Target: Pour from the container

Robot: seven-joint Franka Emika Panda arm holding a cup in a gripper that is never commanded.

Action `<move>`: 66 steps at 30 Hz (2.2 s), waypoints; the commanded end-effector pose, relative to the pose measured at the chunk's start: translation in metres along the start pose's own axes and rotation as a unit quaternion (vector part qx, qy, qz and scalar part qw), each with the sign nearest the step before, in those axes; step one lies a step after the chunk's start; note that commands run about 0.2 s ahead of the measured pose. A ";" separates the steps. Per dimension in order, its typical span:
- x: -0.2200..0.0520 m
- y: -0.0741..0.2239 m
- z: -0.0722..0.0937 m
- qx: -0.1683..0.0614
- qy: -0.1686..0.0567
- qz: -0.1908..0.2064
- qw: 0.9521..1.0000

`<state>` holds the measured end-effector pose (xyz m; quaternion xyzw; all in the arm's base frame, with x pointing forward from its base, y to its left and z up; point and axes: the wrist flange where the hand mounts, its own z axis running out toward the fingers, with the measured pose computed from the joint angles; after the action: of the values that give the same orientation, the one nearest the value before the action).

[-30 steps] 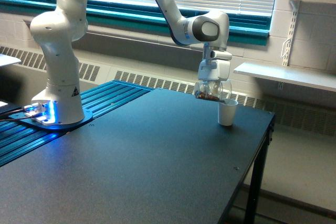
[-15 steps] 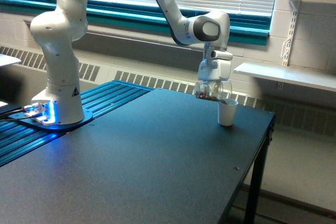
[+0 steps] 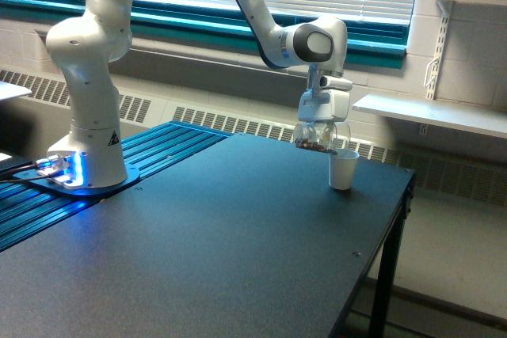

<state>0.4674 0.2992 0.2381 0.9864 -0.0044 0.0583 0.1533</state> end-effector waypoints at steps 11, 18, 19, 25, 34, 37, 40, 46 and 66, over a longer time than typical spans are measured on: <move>0.003 -0.005 -0.005 -0.006 0.004 -0.021 1.000; 0.003 -0.006 -0.005 -0.008 0.001 -0.026 1.000; 0.003 -0.006 -0.005 -0.008 0.001 -0.026 1.000; 0.003 -0.005 -0.005 -0.010 -0.001 -0.027 1.000; 0.004 -0.003 -0.004 -0.011 -0.006 -0.028 1.000; 0.004 -0.004 -0.005 -0.011 -0.005 -0.028 1.000; 0.006 -0.003 -0.005 -0.009 -0.005 -0.026 1.000; 0.007 -0.003 -0.006 -0.009 -0.008 -0.027 1.000; 0.010 -0.004 -0.007 -0.010 -0.024 -0.034 0.999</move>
<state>0.4751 0.3032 0.2429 0.9857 0.0154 0.0339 0.1643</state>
